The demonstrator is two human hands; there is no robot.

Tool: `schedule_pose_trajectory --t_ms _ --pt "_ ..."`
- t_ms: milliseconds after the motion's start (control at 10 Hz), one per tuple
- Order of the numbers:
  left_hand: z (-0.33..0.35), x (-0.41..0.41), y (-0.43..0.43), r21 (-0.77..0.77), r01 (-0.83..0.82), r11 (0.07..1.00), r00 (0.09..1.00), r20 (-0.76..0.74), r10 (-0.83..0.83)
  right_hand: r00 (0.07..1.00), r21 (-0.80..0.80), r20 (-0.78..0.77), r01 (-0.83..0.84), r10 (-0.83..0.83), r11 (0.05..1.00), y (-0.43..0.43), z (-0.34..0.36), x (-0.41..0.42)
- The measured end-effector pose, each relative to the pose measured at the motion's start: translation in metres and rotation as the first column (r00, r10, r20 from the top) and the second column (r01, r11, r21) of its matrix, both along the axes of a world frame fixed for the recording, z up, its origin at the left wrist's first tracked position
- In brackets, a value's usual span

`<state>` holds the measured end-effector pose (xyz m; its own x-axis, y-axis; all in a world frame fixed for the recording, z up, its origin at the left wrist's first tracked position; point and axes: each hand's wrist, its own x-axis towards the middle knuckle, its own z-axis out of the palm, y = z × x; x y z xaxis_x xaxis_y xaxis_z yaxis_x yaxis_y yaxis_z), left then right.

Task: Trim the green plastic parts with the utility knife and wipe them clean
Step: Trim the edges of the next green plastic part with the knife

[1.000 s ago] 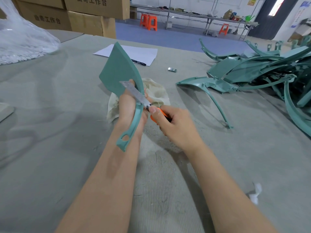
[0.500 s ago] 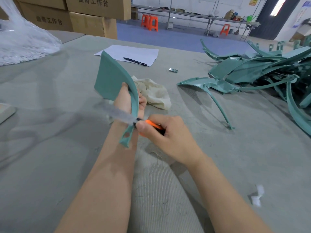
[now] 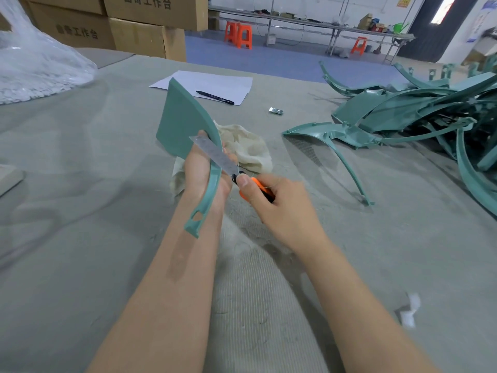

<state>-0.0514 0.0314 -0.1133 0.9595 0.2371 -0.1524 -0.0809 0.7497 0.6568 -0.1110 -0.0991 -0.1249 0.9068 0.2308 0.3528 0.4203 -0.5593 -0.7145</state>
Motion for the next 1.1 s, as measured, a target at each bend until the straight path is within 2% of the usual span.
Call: schedule_pose_trajectory --t_ms 300,600,700,800,900,1000,1100 --pt "0.005 -0.003 0.000 -0.083 0.050 0.995 0.997 0.058 -0.045 0.998 0.069 -0.049 -0.035 0.038 0.997 0.003 -0.001 0.000" --pt "0.005 -0.001 -0.003 -0.170 0.113 0.979 0.993 0.047 -0.107 0.996 0.087 -0.082 0.032 -0.025 0.996 0.004 -0.002 0.002" --pt "0.006 -0.004 -0.003 -0.175 0.151 0.973 0.988 0.059 -0.143 0.998 0.077 -0.067 -0.006 0.011 0.997 0.005 -0.001 0.000" --pt "0.013 -0.003 -0.003 -0.246 0.182 0.952 0.983 0.061 -0.172 0.996 0.060 -0.034 -0.077 0.079 0.995 0.006 0.000 -0.004" --pt "0.013 0.000 0.001 -0.314 0.152 0.937 0.988 0.028 -0.151 0.972 -0.020 0.027 -0.231 0.232 0.973 0.017 0.000 -0.014" --pt "0.010 -0.002 0.005 -0.340 0.139 0.930 0.990 0.063 -0.125 0.932 -0.089 0.048 -0.355 0.360 0.931 0.021 0.002 -0.022" --pt "0.012 -0.002 0.003 -0.280 0.162 0.946 0.987 0.034 -0.159 0.920 -0.032 0.026 -0.391 0.391 0.920 0.014 0.009 -0.020"
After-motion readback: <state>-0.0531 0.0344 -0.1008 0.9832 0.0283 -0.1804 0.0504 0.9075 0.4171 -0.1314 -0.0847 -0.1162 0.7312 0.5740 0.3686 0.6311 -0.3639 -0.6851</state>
